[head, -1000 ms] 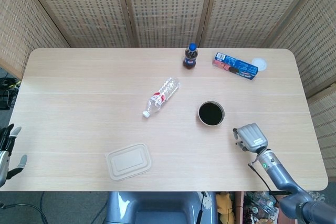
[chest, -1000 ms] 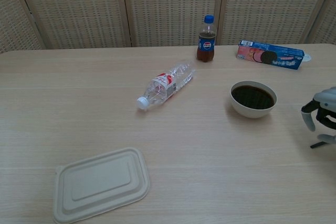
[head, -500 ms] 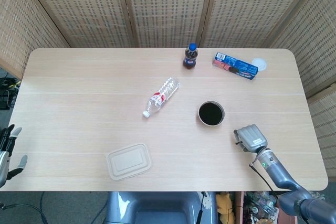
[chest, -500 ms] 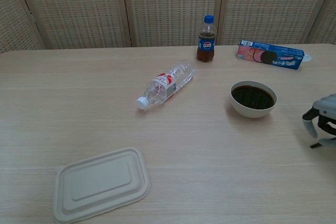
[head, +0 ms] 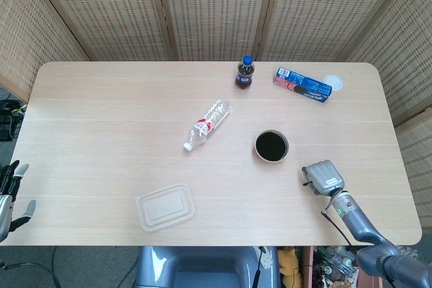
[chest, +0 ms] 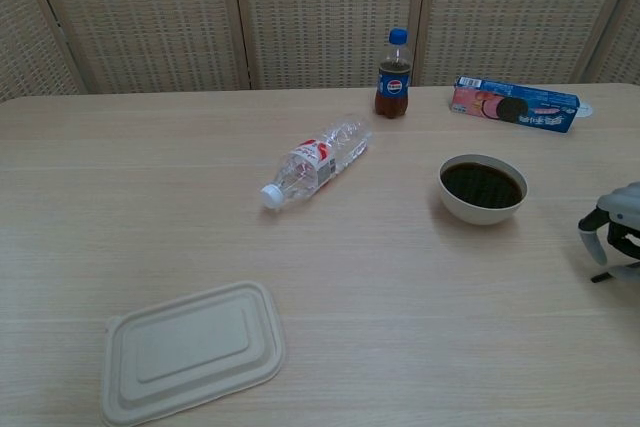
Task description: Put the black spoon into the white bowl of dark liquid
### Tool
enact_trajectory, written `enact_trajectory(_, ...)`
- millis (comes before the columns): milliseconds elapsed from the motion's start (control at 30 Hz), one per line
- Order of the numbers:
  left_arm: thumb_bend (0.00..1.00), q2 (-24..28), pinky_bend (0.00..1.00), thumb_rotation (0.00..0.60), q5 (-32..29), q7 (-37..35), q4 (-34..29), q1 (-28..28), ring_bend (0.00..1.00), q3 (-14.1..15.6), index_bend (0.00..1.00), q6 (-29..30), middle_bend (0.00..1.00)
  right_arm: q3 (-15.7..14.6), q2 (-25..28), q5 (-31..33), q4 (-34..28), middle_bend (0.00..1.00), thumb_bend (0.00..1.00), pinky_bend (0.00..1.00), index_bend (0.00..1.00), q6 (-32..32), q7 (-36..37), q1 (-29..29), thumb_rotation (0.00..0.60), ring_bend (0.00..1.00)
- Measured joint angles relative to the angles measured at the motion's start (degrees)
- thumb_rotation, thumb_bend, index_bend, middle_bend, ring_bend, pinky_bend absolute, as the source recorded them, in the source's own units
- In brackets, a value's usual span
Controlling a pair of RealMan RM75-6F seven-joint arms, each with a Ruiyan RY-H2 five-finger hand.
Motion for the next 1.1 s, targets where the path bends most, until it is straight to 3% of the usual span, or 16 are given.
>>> enact_trajectory(1100,0.41,0.74,0.00,0.600,0.43,1.70,-1.89,0.34,0.00,0.11,0.00,0.63,0.00,-1.06,-3.69,-3.33,7.57,0.90,0.54,0.99,0.56,2.70,3.73,-1.40,0.600,0.92)
